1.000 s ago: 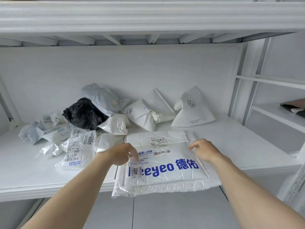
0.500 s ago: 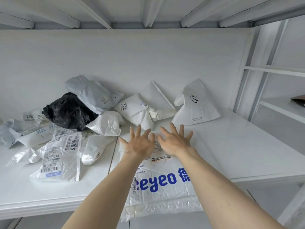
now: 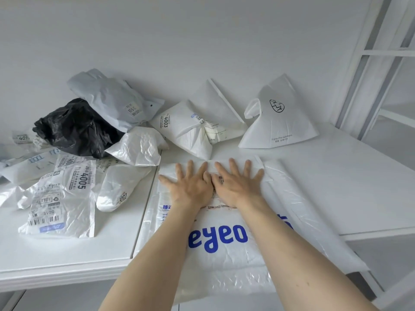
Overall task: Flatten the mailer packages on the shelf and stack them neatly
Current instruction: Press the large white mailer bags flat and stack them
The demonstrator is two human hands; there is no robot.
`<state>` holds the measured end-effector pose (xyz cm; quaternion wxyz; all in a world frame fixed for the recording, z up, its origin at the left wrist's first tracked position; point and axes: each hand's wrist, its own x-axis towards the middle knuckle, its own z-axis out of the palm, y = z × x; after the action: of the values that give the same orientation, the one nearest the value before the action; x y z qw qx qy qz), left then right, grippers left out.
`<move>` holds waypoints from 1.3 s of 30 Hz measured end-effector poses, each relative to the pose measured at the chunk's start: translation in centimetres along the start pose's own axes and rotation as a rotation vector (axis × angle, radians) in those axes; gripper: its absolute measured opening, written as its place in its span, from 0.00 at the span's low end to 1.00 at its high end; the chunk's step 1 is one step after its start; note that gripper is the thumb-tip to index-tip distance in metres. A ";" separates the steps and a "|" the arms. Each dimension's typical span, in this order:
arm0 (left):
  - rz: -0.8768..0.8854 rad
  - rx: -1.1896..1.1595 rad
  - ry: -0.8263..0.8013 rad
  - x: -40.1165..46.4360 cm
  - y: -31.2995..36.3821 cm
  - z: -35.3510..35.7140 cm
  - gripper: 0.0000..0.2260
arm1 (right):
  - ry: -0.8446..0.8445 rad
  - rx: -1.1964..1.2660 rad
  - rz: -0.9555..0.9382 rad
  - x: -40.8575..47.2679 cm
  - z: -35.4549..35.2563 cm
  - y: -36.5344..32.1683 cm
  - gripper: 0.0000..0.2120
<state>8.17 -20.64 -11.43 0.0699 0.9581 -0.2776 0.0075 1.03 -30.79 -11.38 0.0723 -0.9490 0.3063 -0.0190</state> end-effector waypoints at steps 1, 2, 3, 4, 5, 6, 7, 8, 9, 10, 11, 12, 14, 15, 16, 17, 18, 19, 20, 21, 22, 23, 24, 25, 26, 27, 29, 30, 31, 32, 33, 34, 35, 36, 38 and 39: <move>0.001 0.005 -0.004 0.0 0.0 -0.1 0.24 | 0.004 0.003 -0.004 0.0 0.0 0.0 0.26; 0.002 0.012 -0.011 0.0 0.0 -0.2 0.24 | 0.005 0.001 -0.006 0.1 0.0 0.0 0.26; 0.001 0.019 -0.018 0.0 0.1 -0.1 0.24 | 0.001 -0.001 -0.007 0.1 0.0 -0.1 0.26; 0.001 0.023 -0.021 0.0 0.1 -0.2 0.24 | -0.004 0.002 -0.003 0.2 0.0 -0.1 0.26; 0.000 0.023 -0.022 0.1 0.1 -0.1 0.24 | -0.007 0.006 0.001 0.2 0.0 -0.1 0.26; -0.001 0.027 -0.025 0.2 0.0 -0.1 0.24 | -0.012 0.007 0.003 0.2 0.0 -0.1 0.26; -0.002 0.031 -0.031 0.2 0.0 0.0 0.24 | -0.017 0.005 0.001 0.2 0.0 -0.1 0.26; -0.002 0.035 -0.035 0.2 -0.1 0.0 0.24 | -0.020 0.005 0.000 0.2 0.0 -0.2 0.26; -0.001 0.039 -0.039 0.2 -0.1 0.1 0.24 | -0.021 0.004 -0.001 0.2 0.0 -0.2 0.26; -0.002 0.040 -0.042 0.2 -0.1 0.1 0.24 | -0.022 0.003 0.000 0.1 0.0 -0.2 0.26; -0.001 0.039 -0.043 0.3 -0.1 0.1 0.24 | -0.022 0.003 0.003 0.1 0.0 -0.2 0.26; 0.001 0.037 -0.043 0.3 0.0 0.1 0.24 | -0.022 0.001 0.004 0.1 0.0 -0.2 0.26; 0.002 0.038 -0.042 0.3 0.1 0.1 0.24 | -0.023 -0.003 0.004 0.1 0.0 -0.1 0.27; 0.002 0.042 -0.044 0.3 0.0 0.1 0.24 | -0.021 -0.003 0.004 0.1 0.0 -0.2 0.27; 0.002 0.041 -0.045 0.3 0.1 0.1 0.24 | -0.019 -0.003 0.004 0.1 0.0 -0.2 0.27; 0.000 0.039 -0.047 0.3 0.0 0.2 0.24 | -0.017 -0.005 0.003 0.1 0.1 -0.2 0.27; 0.000 0.038 -0.047 0.3 0.0 0.2 0.24 | -0.016 -0.006 0.003 0.1 0.1 -0.3 0.26; 0.000 0.037 -0.045 0.3 0.0 0.2 0.24 | -0.013 -0.005 0.004 0.2 0.1 -0.3 0.26; 0.001 0.036 -0.043 0.3 0.0 0.2 0.24 | -0.009 -0.002 0.003 0.2 0.2 -0.3 0.26; 0.002 0.037 -0.041 0.3 0.0 0.2 0.24 | -0.007 0.002 0.006 0.2 0.2 -0.3 0.26; 0.002 0.038 -0.039 0.2 -0.1 0.3 0.24 | -0.004 0.003 0.007 0.1 0.3 -0.3 0.26; 0.004 0.038 -0.036 0.2 -0.1 0.3 0.24 | 0.001 0.003 0.006 0.2 0.2 -0.3 0.26; 0.003 0.038 -0.039 0.2 -0.1 0.4 0.24 | 0.003 0.006 0.005 0.1 0.4 -0.4 0.26; 0.007 0.036 -0.036 0.2 -0.1 0.4 0.24 | 0.017 0.012 0.006 0.0 0.3 -0.4 0.26; 0.008 0.027 -0.031 0.2 -0.1 0.4 0.24 | 0.038 0.016 0.002 -0.1 0.2 -0.4 0.26; 0.008 0.022 -0.025 0.2 -0.2 0.5 0.24 | 0.056 0.019 -0.002 -0.2 0.1 -0.5 0.26; 0.010 0.019 -0.029 0.1 -0.3 0.4 0.24 | 0.065 0.020 0.000 -0.8 -0.3 -0.9 0.25; 0.012 0.018 -0.031 0.0 -0.4 0.3 0.24 | 0.057 0.019 0.012 -1.4 -0.6 -1.0 0.25; 0.016 0.021 -0.032 -0.1 -0.5 0.2 0.24 | 0.043 0.020 0.029 -2.0 -0.9 -1.2 0.26; 0.022 0.029 -0.034 -0.1 -0.5 0.1 0.24 | 0.028 0.026 0.051 -2.9 -1.2 -1.2 0.26; 0.025 0.035 -0.038 -0.1 -0.6 0.1 0.24 | 0.013 0.030 0.063 -3.7 -1.3 -1.1 0.27; 0.027 0.026 -0.042 -0.1 -0.6 -0.1 0.24 | 0.003 0.023 0.072 -4.8 -1.5 -0.9 0.28; 0.026 0.009 -0.046 -0.3 -0.4 -0.3 0.24 | -0.010 0.008 0.074 -5.9 -1.5 -0.6 0.29; 0.023 -0.002 -0.048 -0.3 -0.3 -0.5 0.24 | -0.023 -0.005 0.073 -6.8 -1.3 -0.4 0.29; 0.022 -0.015 -0.051 -0.6 -0.2 -0.7 0.24 | -0.039 -0.014 0.075 -8.5 -0.7 -0.2 0.31; 0.024 -0.016 -0.048 -0.6 -0.2 -0.8 0.24 | -0.040 -0.008 0.074 -8.9 -0.5 -0.3 0.31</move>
<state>7.77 -20.05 -10.72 0.0706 0.9541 -0.2906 -0.0168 -6.07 -25.43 -10.77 0.0752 -0.9374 0.3400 0.0042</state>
